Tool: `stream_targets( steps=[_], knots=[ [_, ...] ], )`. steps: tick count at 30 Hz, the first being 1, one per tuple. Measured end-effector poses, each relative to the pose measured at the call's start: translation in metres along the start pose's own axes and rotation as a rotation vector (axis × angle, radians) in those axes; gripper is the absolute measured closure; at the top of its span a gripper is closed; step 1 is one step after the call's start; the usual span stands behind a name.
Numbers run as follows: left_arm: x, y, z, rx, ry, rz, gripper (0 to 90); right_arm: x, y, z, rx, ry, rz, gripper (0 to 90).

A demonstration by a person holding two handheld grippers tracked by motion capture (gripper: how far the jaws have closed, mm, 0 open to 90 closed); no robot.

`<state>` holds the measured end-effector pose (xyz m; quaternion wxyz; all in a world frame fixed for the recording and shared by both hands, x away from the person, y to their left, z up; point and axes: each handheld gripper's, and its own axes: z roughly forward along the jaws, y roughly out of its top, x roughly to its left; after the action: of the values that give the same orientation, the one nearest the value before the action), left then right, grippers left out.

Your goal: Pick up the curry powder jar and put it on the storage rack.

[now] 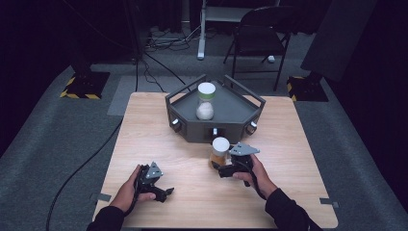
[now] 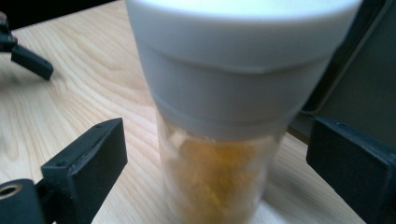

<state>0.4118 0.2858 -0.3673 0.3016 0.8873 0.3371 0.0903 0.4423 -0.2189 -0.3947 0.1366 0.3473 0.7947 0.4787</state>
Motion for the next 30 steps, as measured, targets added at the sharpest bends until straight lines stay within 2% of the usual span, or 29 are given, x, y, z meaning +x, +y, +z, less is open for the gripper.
stream_targets(
  steps=[5, 7, 12, 14, 17, 23, 30],
  knots=[
    [0.0, 0.0, 0.0, 0.0, 0.0, 0.0, 0.3, 0.006, -0.003, 0.008, -0.041, -0.026, 0.05, 8.0],
    [0.0, 0.0, 0.0, 0.001, 0.0, 0.0, 0.3, 0.009, -0.007, 0.011, -0.064, -0.046, 0.07, 14.9],
    [0.0, 0.0, 0.0, 0.0, -0.001, 0.0, 0.3, 0.011, -0.016, 0.015, -0.117, -0.05, 0.105, 29.4],
    [0.0, 0.0, 0.0, 0.0, -0.001, 0.001, 0.3, 0.014, -0.018, 0.017, -0.132, -0.057, 0.088, 32.7],
    [0.0, 0.0, 0.0, 0.001, -0.001, 0.001, 0.3, 0.016, -0.02, 0.018, -0.146, -0.064, 0.087, 33.2],
    [0.0, 0.0, 0.0, 0.0, -0.001, 0.0, 0.3, 0.017, -0.013, 0.014, -0.131, -0.071, 0.043, 34.2],
    [0.0, 0.0, 0.0, 0.001, -0.001, 0.0, 0.3, 0.018, -0.013, 0.011, -0.137, -0.084, 0.041, 34.3]
  ],
)
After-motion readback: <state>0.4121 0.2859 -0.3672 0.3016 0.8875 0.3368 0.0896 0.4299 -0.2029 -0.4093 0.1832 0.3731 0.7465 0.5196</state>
